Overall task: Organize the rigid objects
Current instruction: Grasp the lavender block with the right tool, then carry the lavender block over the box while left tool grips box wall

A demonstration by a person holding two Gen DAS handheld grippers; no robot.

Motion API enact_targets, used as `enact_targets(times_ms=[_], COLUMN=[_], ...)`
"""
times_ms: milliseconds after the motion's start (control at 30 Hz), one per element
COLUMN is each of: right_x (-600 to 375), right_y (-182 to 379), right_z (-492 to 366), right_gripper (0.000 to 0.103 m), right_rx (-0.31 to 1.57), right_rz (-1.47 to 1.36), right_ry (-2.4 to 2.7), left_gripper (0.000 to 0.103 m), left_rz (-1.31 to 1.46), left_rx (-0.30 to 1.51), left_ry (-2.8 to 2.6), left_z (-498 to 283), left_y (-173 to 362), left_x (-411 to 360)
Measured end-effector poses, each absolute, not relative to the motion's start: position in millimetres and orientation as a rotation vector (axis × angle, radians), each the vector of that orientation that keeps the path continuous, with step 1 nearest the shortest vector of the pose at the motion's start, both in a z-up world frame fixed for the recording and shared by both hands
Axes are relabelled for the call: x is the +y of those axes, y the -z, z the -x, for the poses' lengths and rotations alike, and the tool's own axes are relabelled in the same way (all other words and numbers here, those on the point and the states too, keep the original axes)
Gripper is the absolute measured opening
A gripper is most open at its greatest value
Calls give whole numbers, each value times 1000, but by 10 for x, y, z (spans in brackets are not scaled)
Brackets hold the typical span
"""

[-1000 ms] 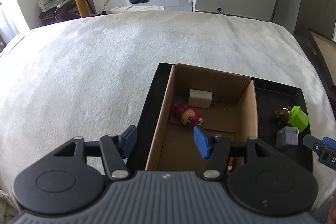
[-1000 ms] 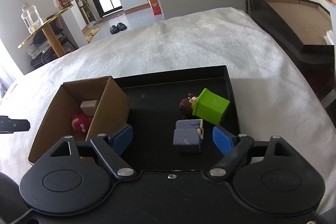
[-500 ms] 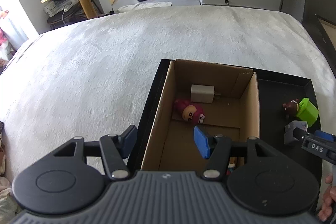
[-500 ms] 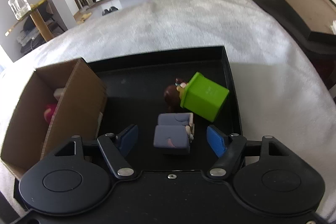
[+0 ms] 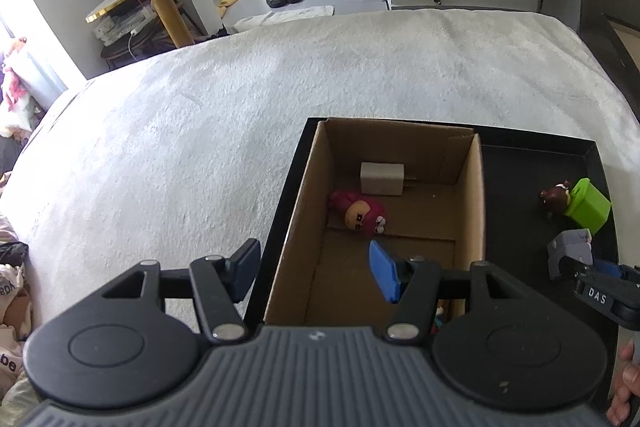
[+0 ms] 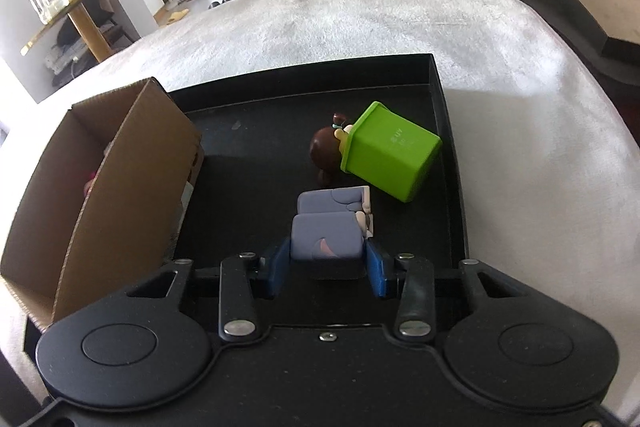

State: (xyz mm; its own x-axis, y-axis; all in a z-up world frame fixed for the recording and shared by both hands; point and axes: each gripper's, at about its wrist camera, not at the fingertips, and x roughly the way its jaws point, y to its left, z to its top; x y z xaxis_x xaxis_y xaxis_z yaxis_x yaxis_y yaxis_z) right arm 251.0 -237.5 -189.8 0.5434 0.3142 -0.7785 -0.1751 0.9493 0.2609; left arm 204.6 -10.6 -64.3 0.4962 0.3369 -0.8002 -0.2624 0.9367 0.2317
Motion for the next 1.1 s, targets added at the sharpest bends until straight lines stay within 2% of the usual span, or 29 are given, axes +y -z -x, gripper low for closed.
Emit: enact_targets(times_ms=[367,1100], right_x=[-2451,-2323], right_y=[1717,1152], right_z=[-2377,-2152], right_gripper=[38,38], right_rx=[930,835], right_rz=[-126,-85], right_ry=[-321,-259], left_gripper=[59,59], left_rz=[-56,59], left_rx=[978,950], left_ry=[-375,-346], left_z=[-1899,-1697], left_y=[560,527], left_x=[-160,420])
